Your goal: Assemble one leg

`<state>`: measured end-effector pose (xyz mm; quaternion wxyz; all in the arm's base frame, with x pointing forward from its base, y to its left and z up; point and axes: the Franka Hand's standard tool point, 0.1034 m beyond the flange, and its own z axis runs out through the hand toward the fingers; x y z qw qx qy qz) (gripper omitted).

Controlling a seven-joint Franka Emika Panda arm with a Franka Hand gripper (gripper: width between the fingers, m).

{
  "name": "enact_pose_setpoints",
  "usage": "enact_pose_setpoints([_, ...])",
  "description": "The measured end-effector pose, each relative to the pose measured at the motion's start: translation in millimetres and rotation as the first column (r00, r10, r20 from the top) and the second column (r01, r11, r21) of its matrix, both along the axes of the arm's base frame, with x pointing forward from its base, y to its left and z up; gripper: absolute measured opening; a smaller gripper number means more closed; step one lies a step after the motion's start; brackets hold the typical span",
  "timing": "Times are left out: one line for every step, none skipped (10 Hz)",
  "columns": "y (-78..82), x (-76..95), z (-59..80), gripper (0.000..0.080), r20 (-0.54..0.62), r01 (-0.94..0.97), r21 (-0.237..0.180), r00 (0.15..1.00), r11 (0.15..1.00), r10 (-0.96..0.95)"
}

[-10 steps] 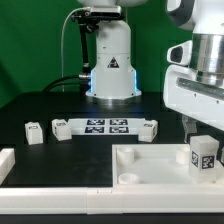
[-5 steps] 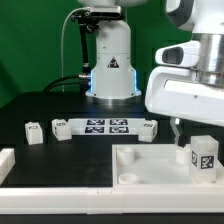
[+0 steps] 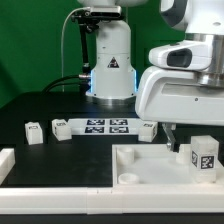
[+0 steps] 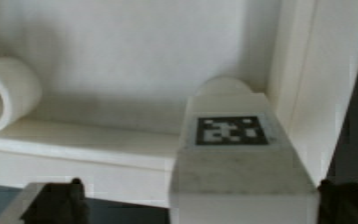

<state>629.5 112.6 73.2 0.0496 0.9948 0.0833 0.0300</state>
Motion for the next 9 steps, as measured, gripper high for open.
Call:
enact_pose_setpoints([0.0, -0.1, -0.3, 0.0648, 0.001, 0.022, 0.003, 1.0, 1.0, -0.022])
enact_pose_setpoints([-0.3, -0.1, -0.4, 0.0524, 0.001, 0.023, 0.002, 1.0, 1.0, -0.023])
enact_pose_setpoints([-0.3, -0.2, -0.5, 0.0389, 0.001, 0.023, 0.002, 1.0, 1.0, -0.023])
enact_pose_setpoints([-0.2, -0.4, -0.8, 0.0389, 0.002, 0.038, 0.004, 0.999, 0.999, -0.038])
enact_pose_setpoints([-0.3, -0.9, -1.3, 0.0297, 0.003, 0.078, 0.006, 0.997, 0.997, -0.078])
enact_pose_setpoints([-0.6, -0.9, -1.3, 0.0297, 0.003, 0.077, 0.006, 0.997, 0.997, -0.077])
enact_pose_setpoints([-0.5, -0.9, -1.4, 0.0297, 0.004, 0.091, 0.008, 0.996, 0.996, -0.091])
enact_pose_setpoints([-0.3, -0.9, -1.4, 0.0297, 0.013, 0.207, 0.018, 0.978, 0.978, -0.207])
enact_pose_setpoints([-0.3, -1.0, -1.5, 0.0297, 0.022, 0.318, 0.028, 0.948, 0.948, -0.319])
